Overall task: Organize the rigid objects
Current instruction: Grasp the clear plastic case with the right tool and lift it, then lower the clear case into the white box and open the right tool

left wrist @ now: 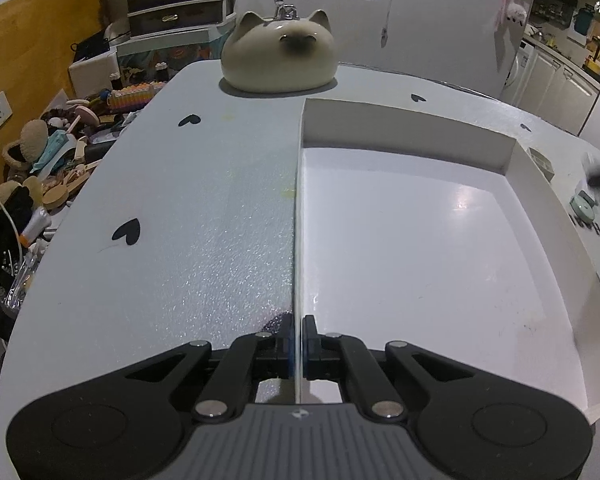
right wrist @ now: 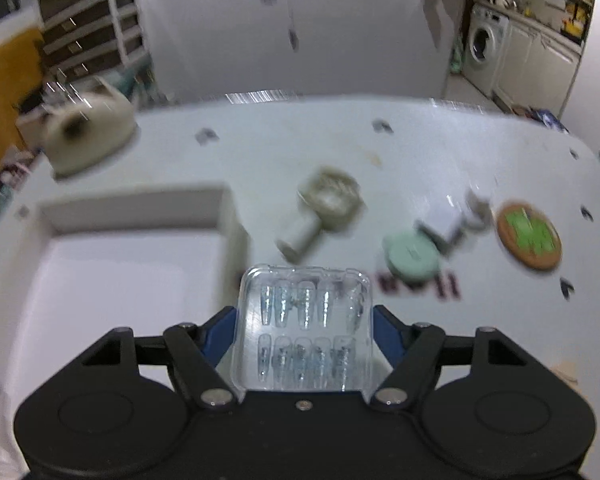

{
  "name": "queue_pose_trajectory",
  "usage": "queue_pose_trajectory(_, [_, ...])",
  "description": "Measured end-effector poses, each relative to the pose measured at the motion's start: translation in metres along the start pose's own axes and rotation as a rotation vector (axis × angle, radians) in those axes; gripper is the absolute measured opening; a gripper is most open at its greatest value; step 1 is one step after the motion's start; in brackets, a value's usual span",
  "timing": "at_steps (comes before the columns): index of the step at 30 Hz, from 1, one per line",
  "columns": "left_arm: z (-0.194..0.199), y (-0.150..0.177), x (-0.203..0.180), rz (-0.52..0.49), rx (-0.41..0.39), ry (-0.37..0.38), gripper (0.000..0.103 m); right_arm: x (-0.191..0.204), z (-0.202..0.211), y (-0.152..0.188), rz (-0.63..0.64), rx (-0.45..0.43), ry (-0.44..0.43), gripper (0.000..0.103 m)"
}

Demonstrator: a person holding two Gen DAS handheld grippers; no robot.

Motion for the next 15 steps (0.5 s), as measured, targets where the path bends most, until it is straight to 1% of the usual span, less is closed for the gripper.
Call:
queue_pose_trajectory(3, [0.0, 0.0, -0.001, -0.011, -0.004, -0.001, 0.002, 0.026, 0.001, -0.02, 0.01, -0.035, -0.091, 0.074])
queue_pose_trajectory(6, [-0.001, 0.001, -0.002, -0.027, -0.002, -0.003, 0.003, 0.058, -0.015, -0.033, 0.058, -0.017, -0.153, 0.074])
queue_pose_trajectory(9, [-0.003, 0.002, -0.003, -0.031, 0.007, -0.001, 0.003, 0.088, -0.036, -0.037, 0.079, 0.03, -0.207, 0.074])
queue_pose_trajectory(12, [-0.006, 0.004, -0.001, -0.019, 0.031, 0.011, 0.004, 0.117, -0.06, -0.033, 0.072, 0.099, -0.227, 0.074])
queue_pose_trajectory(15, [-0.008, 0.006, 0.002, 0.001, 0.037, 0.021, 0.004, 0.138, -0.081, -0.027, 0.047, 0.156, -0.241, 0.074])
Point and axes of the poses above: each gripper's, at about its wrist camera, not at the fingertips, and z roughly against the way its jaws point, x to its left, y to its underside, the point moved 1 cm from there along -z, roughly the way its jaws point, and after that the axes turned 9 degrees about -x, right-handed, at the moved point
